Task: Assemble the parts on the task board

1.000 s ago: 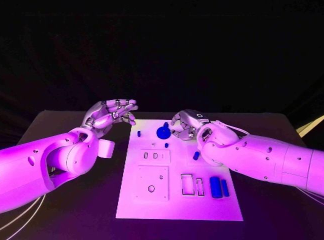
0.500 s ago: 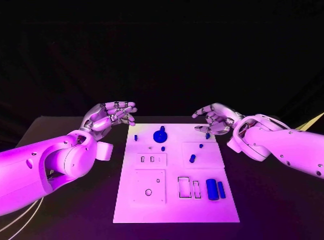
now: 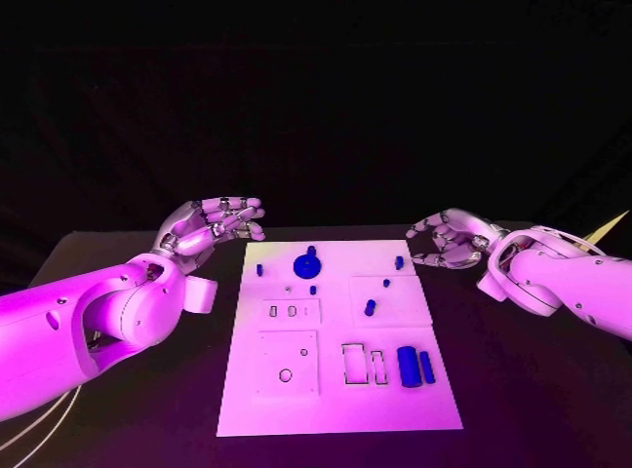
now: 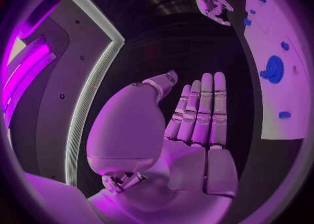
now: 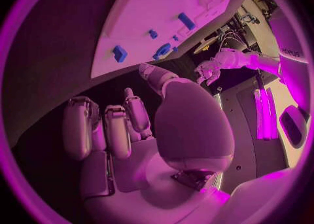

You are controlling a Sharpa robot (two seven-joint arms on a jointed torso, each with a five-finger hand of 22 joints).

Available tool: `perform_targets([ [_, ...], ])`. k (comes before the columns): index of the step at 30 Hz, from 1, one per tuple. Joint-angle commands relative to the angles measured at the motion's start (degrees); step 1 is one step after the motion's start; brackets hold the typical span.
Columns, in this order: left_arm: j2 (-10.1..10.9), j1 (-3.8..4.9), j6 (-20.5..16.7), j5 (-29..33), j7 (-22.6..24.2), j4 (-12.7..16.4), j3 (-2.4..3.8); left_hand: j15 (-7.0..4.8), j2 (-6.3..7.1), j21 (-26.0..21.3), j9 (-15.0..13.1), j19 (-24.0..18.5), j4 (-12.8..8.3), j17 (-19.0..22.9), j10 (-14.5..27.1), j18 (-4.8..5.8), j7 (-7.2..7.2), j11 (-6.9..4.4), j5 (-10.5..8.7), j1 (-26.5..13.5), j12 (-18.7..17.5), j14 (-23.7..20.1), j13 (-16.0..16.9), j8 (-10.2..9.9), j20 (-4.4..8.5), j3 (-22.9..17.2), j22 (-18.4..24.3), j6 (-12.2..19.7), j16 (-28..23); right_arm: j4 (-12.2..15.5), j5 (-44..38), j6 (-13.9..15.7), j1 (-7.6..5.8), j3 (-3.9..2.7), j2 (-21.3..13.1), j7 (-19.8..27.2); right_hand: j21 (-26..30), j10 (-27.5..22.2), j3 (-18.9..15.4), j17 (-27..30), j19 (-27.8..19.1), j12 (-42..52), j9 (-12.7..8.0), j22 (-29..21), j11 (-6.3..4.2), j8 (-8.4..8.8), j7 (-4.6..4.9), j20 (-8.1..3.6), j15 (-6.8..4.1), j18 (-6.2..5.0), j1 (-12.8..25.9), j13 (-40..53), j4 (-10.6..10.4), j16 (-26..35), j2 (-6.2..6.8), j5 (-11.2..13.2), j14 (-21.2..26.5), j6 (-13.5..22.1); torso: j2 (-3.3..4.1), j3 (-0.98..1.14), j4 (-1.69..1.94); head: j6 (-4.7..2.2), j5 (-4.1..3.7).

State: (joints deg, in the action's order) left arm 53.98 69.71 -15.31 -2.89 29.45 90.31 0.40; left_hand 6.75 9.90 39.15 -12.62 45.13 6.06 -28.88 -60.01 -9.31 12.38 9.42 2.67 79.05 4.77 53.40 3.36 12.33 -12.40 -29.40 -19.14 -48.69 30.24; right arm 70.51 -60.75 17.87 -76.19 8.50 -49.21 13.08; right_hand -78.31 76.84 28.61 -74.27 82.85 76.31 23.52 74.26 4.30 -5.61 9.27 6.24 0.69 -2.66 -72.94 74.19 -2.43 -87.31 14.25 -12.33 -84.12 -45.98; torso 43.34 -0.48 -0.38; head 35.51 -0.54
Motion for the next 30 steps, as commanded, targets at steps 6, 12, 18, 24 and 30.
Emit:
perform_targets([
  [6, -0.1, 0.02, 0.3, -0.1, 0.2, 0.0, 0.02, -0.09, 0.32, -0.8, -0.9, -0.5, -0.9, 0.7, -0.1, -1.10, 0.41, 0.24, 0.53, -2.1, -0.3, -0.8, 0.9, 0.4, -0.17, 0.5, 0.8, 1.0, -0.8, -3.0, -0.6, 0.0, 1.20, -0.01, 1.7, -0.7, 0.4, -0.4, -2.8, -9.3, -0.6, 0.0, -0.1, 6.9, 0.31, 0.77, 0.21, 0.14, -0.34, -0.58, -1.6, 0.8, 0.5, 0.3, -0.76, -1.1, -4.1, -0.4, 0.03, -0.22, 0.19, 0.36, 0.02],
  [12, -0.2, 0.02, 0.3, -0.1, 0.2, -0.1, 0.02, -0.08, 0.30, -0.9, -1.0, -0.5, -0.9, 0.7, -0.1, -1.11, 0.40, 0.24, 0.53, -2.0, -0.3, -0.8, 0.9, 0.5, -0.19, 0.5, 0.8, 1.0, -0.9, -5.5, -0.6, 0.1, 2.13, 0.00, 3.7, -1.7, 0.0, -0.1, -3.4, -10.0, -0.2, 0.3, 0.1, 7.2, 0.49, 0.45, 0.43, 0.24, -0.19, -0.46, -1.4, 1.0, 0.1, -0.1, -1.22, -1.1, -4.4, -1.1, 0.03, -0.22, 0.21, 0.61, 0.16],
  [18, -0.1, 0.02, 0.3, -0.1, 0.2, -0.1, 0.02, -0.09, 0.23, -1.0, -1.0, -0.5, -1.0, 0.7, -0.2, -1.12, 0.42, 0.24, 0.53, -2.0, -0.3, -0.8, 0.9, 0.5, -0.20, 0.5, 0.9, 0.9, -1.0, -6.9, -0.7, -0.4, 3.00, 0.01, 4.9, -2.4, -0.3, 0.3, -3.6, -10.2, 0.0, 0.6, 0.3, 7.4, 0.57, 0.12, 0.52, 0.30, -0.11, -0.38, -1.2, 1.3, -0.2, -0.1, -1.43, -1.1, -4.4, -1.8, -0.03, -0.26, 0.20, 0.88, 0.32],
  [24, -0.1, 0.02, 0.1, -0.1, 0.2, -0.1, 0.02, -0.09, 0.20, -1.0, -1.0, -0.5, -1.0, 0.8, -0.2, -1.13, 0.44, 0.25, 0.54, -2.0, -0.3, -0.7, 0.9, 0.5, -0.21, 0.4, 0.9, 0.9, -1.0, -7.4, -0.7, -0.5, 3.57, 0.01, 5.6, -2.9, -0.7, 0.7, -3.8, -10.4, 0.4, 1.0, 0.4, 7.7, 0.61, -0.22, 0.56, 0.35, -0.07, -0.27, -1.1, 1.6, -0.4, -0.2, -1.61, -1.1, -4.5, -2.4, -0.06, -0.20, 0.07, 0.91, 0.55],
  [30, -0.1, 0.02, 0.1, -0.1, 0.2, -0.1, 0.02, -0.09, 0.16, -1.0, -1.0, -0.5, -1.0, 0.8, -0.2, -1.14, 0.47, 0.26, 0.54, -2.0, -0.3, -0.7, 0.9, 0.5, -0.21, 0.4, 1.0, 0.9, -1.0, -7.8, -0.7, 0.1, 3.79, 0.01, 6.5, -3.5, -1.5, 1.5, -3.7, -10.5, 1.0, 1.7, 0.7, 8.4, 0.55, -1.03, 0.49, 0.36, -0.11, -0.06, -0.6, 2.3, -1.1, -0.3, -2.17, -1.0, -4.5, -4.0, -0.07, -0.19, 0.16, 1.07, 0.53],
])
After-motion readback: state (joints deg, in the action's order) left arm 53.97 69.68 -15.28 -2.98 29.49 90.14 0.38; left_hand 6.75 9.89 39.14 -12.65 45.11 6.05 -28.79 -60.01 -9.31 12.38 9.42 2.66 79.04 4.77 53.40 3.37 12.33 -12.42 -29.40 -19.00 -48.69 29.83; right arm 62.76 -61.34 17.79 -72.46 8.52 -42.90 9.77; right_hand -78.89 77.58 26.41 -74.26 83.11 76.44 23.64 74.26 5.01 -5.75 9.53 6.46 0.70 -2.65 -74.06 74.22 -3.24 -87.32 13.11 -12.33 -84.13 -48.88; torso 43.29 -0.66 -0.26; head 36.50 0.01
